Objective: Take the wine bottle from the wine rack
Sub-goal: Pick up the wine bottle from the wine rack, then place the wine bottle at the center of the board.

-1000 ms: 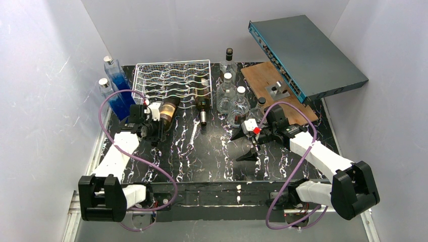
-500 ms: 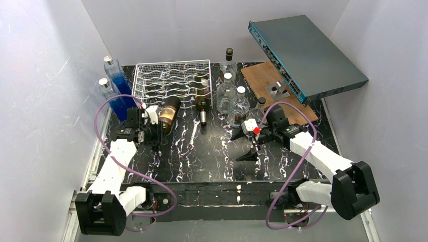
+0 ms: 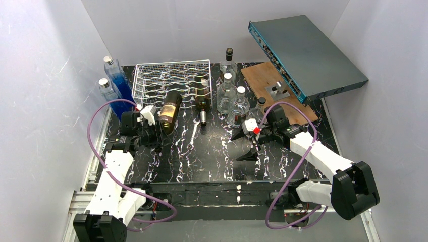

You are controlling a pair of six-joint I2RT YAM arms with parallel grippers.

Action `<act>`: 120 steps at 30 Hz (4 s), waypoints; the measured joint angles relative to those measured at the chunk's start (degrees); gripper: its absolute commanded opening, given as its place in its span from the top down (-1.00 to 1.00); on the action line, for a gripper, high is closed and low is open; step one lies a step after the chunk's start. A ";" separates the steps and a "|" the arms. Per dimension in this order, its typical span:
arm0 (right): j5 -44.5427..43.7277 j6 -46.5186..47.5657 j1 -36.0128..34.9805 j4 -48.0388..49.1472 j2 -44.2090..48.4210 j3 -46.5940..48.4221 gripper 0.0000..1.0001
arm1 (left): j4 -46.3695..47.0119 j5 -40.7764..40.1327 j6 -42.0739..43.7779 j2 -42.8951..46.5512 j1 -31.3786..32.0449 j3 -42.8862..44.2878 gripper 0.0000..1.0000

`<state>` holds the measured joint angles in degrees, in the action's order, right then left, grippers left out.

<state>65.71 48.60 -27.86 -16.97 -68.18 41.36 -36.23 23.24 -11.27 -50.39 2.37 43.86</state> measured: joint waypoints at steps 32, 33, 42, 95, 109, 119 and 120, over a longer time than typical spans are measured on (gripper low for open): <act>-1.18 12.81 0.11 -13.86 0.35 4.66 -0.97 | -8.50 15.45 -13.20 1.53 8.81 4.33 1.00; -1.07 13.64 0.09 -15.30 0.31 5.92 -0.97 | -8.87 15.54 -13.49 1.53 9.62 4.57 1.00; -3.89 17.70 -3.87 -23.23 -1.70 15.26 -0.97 | -11.43 15.34 -16.33 0.35 18.62 7.96 1.00; -33.62 20.09 -28.92 -21.73 -13.31 26.21 -0.95 | -9.70 21.18 -26.82 -13.57 37.57 13.66 1.00; -33.79 19.71 -29.00 -20.15 -13.29 25.27 0.91 | -9.20 22.18 -28.20 -13.90 37.62 13.66 0.55; -29.66 18.67 -28.48 -20.48 -12.70 22.34 0.97 | -6.23 20.79 -27.91 -11.41 37.57 13.64 -0.75; -29.33 18.56 -28.35 -20.50 -12.35 22.12 0.97 | -6.16 20.70 -27.98 -11.28 37.59 13.64 -0.85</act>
<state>36.38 67.16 -56.21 -37.47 -80.53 63.48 -42.39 43.94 -39.24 -61.67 39.97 57.49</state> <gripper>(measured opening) 0.849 0.841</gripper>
